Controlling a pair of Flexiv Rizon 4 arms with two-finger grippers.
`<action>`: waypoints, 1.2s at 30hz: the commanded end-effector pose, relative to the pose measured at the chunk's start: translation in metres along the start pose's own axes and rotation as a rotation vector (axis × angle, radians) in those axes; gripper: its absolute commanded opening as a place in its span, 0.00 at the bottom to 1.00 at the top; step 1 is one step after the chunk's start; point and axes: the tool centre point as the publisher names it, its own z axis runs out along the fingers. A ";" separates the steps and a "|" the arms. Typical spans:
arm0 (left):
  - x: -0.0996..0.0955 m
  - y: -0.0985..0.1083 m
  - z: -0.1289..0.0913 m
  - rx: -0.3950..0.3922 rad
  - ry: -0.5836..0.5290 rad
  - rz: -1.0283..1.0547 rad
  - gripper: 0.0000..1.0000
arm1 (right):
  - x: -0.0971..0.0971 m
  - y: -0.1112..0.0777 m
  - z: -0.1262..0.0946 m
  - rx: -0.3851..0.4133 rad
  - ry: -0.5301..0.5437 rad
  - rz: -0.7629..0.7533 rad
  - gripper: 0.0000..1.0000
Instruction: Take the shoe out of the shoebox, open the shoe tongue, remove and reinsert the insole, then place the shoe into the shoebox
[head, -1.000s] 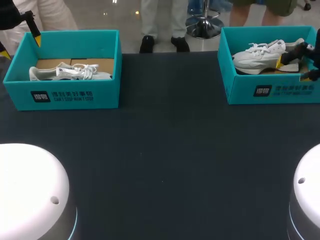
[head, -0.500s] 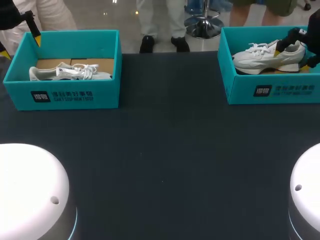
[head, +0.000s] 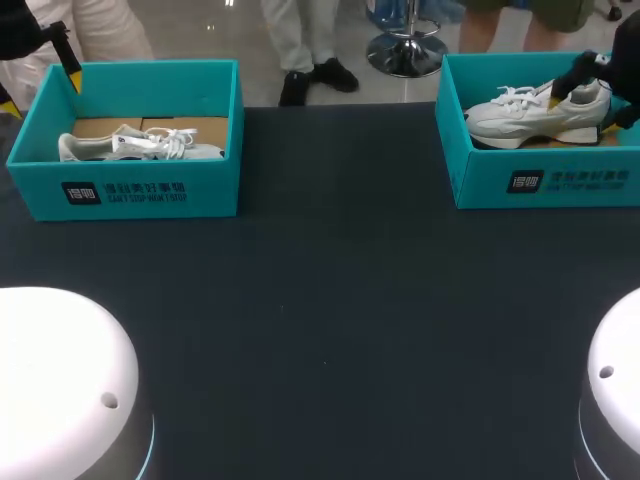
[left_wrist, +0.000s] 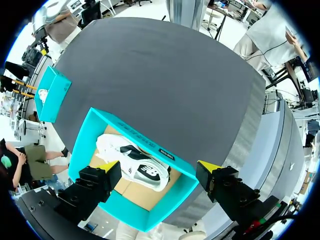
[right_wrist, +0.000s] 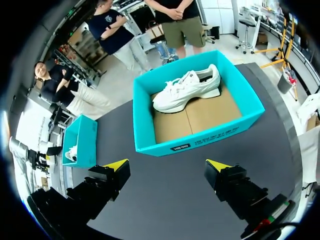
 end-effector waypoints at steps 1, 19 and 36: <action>0.001 -0.001 0.000 -0.003 0.000 0.001 1.00 | -0.004 0.032 0.011 0.019 -0.050 -0.038 1.00; 0.001 -0.001 0.000 -0.003 0.000 0.001 1.00 | -0.050 0.115 0.051 0.097 -0.106 -0.173 1.00; 0.001 -0.001 0.000 -0.003 0.000 0.001 1.00 | -0.091 0.147 0.071 0.229 -0.221 -0.179 1.00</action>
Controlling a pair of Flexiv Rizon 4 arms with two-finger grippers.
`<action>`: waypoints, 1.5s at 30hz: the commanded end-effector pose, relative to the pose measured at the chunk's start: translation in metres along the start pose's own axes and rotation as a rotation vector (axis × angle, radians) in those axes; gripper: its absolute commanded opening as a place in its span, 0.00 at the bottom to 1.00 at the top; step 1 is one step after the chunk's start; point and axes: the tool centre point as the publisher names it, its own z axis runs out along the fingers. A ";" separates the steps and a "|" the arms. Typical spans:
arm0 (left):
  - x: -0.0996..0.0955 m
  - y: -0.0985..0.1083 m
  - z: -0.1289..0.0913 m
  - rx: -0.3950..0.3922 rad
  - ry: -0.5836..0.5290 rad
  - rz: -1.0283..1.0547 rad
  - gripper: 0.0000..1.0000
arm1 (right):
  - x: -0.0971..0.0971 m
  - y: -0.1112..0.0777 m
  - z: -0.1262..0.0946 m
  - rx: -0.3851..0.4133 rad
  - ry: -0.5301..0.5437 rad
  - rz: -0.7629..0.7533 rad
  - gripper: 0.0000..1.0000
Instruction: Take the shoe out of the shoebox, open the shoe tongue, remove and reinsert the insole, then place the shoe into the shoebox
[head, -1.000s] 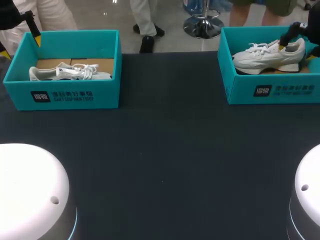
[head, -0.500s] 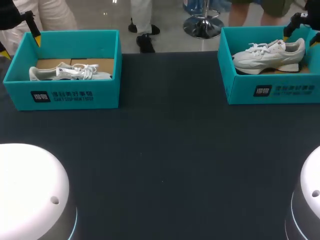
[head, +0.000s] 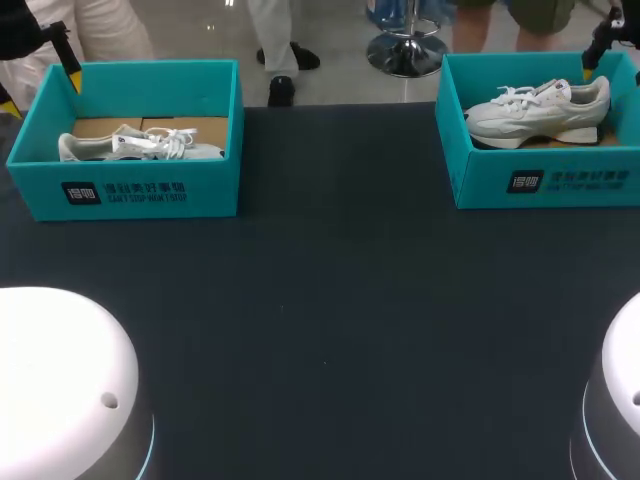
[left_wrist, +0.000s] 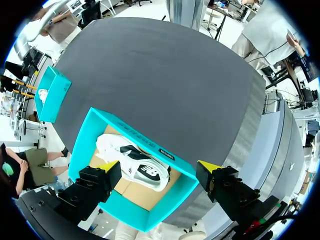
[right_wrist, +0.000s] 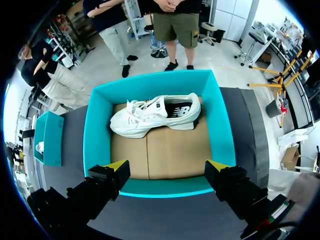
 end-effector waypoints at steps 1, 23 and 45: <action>0.001 -0.001 0.000 -0.003 0.000 0.001 1.00 | -0.005 0.014 0.007 0.096 -0.004 -0.001 1.00; 0.001 -0.001 0.000 -0.003 0.000 0.001 1.00 | -0.011 0.030 0.014 0.096 -0.075 0.049 1.00; 0.001 -0.001 0.000 -0.003 0.000 0.001 1.00 | -0.033 0.070 0.059 0.126 -0.115 0.255 1.00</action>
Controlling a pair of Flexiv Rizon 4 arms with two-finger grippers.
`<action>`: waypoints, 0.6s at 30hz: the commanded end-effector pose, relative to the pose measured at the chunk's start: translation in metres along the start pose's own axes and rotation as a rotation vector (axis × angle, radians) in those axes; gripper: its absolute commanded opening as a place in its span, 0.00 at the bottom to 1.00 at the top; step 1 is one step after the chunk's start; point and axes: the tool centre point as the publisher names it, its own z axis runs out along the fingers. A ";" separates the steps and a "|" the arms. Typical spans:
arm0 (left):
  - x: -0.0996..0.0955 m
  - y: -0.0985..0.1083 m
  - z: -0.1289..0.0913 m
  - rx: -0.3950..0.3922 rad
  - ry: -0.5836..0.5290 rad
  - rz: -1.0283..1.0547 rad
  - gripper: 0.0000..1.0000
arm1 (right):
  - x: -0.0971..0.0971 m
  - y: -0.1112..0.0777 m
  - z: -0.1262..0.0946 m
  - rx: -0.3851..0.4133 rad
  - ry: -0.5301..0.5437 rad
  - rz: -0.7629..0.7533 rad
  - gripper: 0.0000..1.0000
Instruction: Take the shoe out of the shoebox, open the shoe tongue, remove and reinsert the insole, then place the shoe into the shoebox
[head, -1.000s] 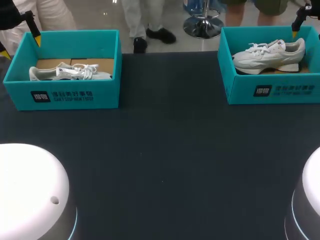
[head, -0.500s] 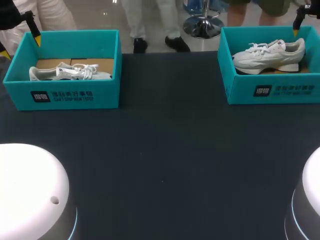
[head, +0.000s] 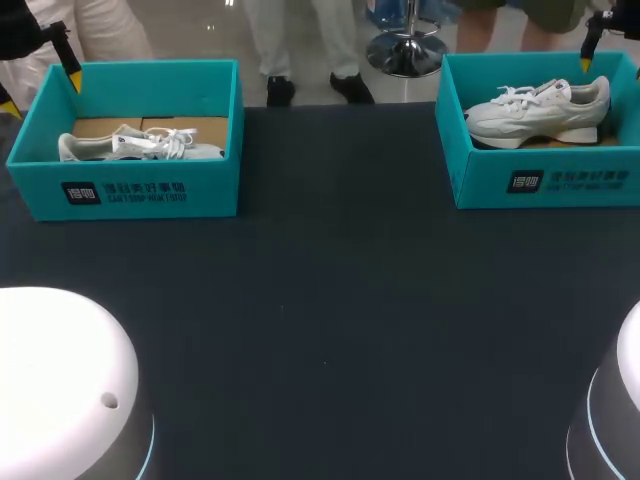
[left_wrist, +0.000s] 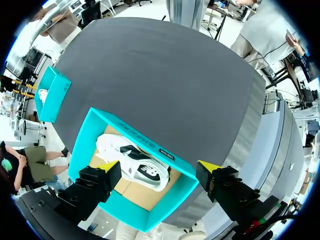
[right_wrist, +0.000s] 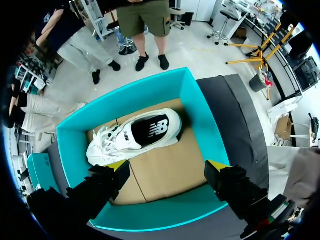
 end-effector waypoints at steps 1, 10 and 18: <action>0.001 -0.001 0.000 -0.003 0.000 0.001 1.00 | 0.000 0.008 0.005 0.031 0.003 0.001 1.00; 0.001 -0.001 0.000 -0.003 0.000 0.001 1.00 | 0.000 0.008 0.005 0.031 0.003 0.001 1.00; 0.001 -0.001 0.000 -0.003 0.000 0.001 1.00 | -0.005 0.018 0.014 0.007 -0.013 0.109 1.00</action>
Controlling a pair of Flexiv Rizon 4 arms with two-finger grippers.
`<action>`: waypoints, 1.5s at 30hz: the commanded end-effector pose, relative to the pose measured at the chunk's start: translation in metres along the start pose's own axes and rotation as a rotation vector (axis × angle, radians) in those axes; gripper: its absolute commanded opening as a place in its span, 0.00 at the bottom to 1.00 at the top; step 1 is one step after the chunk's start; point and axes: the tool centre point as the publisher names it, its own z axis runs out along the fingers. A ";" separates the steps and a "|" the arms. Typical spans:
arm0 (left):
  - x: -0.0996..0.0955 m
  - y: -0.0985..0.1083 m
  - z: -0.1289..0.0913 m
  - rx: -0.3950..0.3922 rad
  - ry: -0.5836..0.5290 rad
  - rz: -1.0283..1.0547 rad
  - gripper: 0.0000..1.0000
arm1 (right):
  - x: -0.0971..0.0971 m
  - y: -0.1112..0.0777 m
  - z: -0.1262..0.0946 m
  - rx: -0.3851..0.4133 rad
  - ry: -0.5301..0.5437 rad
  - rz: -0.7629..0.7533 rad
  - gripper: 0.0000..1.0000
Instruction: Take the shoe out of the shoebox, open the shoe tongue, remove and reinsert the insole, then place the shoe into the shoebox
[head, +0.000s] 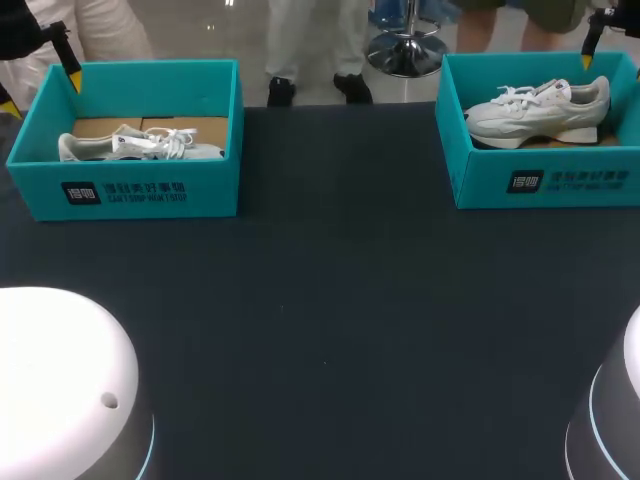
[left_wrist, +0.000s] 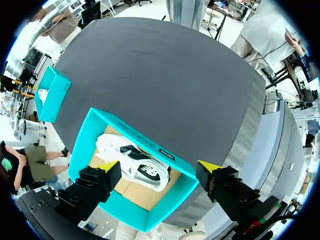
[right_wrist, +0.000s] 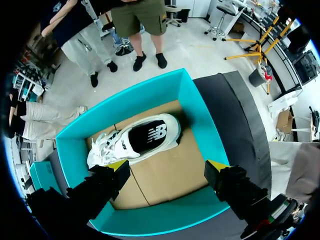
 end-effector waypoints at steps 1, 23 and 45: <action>0.001 -0.001 0.000 -0.003 0.000 0.001 1.00 | 0.000 0.006 0.009 -0.011 -0.004 0.056 1.00; 0.001 -0.001 0.000 -0.003 0.000 0.001 1.00 | -0.001 0.033 0.059 0.075 -0.045 -0.006 1.00; 0.001 -0.001 0.000 -0.003 0.000 0.001 1.00 | -0.008 0.040 0.099 0.125 -0.070 -0.094 1.00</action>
